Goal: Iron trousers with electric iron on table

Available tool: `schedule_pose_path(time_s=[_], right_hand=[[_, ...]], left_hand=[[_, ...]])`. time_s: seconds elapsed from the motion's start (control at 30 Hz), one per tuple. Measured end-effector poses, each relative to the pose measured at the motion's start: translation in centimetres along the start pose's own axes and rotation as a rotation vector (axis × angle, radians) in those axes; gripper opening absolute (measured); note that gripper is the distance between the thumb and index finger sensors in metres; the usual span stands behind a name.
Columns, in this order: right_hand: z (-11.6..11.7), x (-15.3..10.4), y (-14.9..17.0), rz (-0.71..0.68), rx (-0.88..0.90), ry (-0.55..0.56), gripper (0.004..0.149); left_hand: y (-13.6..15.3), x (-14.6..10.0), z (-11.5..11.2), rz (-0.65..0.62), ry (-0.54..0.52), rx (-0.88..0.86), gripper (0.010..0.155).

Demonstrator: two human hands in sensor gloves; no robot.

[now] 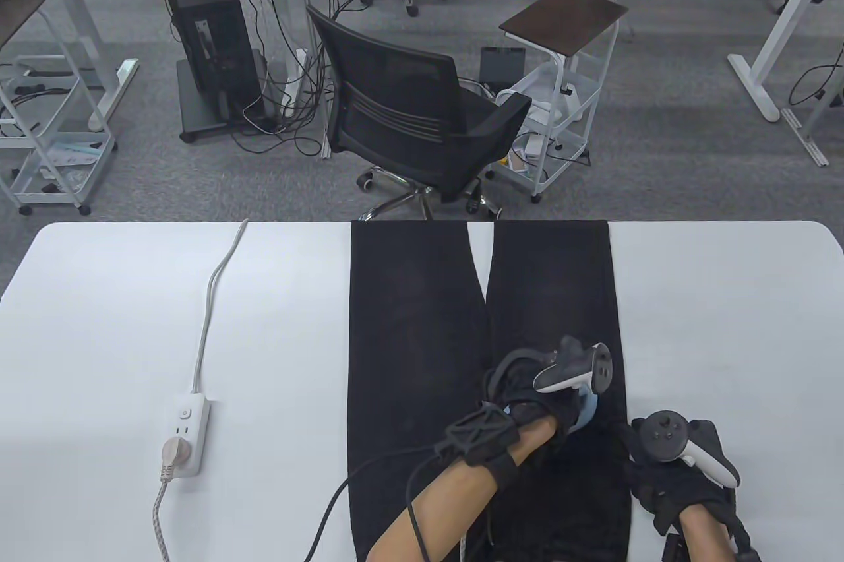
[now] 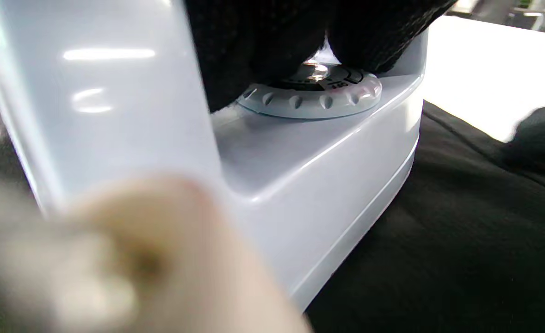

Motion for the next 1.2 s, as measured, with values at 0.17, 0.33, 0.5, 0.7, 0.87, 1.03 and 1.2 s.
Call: schedule_pose_path(time_s=[0.17,0.33,0.5,0.7,0.87,1.03,1.2], right_hand=[[-0.1,0.0,0.0,-0.006,0.005,-0.010,0.060],[0.0,0.1,-0.1,-0.011,0.017,-0.011,0.064],[0.2,0.3,-0.2,0.007,-0.006,-0.007,0.065],[0.1,0.2,0.4,-0.003,0.020,0.034,0.060],[0.0,0.1,0.5,0.002,0.015,0.037,0.060],[-0.1,0.0,0.7,0.000,0.020,0.041,0.059],[-0.1,0.1,0.7,0.001,0.018,0.042,0.059]], left_hand=[[1.5,2.3,0.9,0.129,-0.028,-0.029,0.047],[1.7,2.4,1.0,0.161,-0.029,-0.040,0.046],[0.6,1.0,0.4,-0.029,0.066,-0.007,0.043],[-0.6,-1.8,-0.5,-0.125,0.124,-0.021,0.043],[-2.9,-4.9,-1.4,-0.226,0.146,0.035,0.043],[-5.5,-8.8,-3.3,-0.326,0.128,0.089,0.043],[-6.1,-9.9,-3.7,-0.292,0.041,0.184,0.046]])
Point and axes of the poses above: the tracker on the back of each hand, its own y axis roughly to the little-finger side, its own x axis roughly from the wrist to the fingertips, z = x × y, the point moved 1 cm from there along x, roughly from the wrist to the fingertips, and after that the axes turned 12 degrees about -z, right-handed, at the moved point
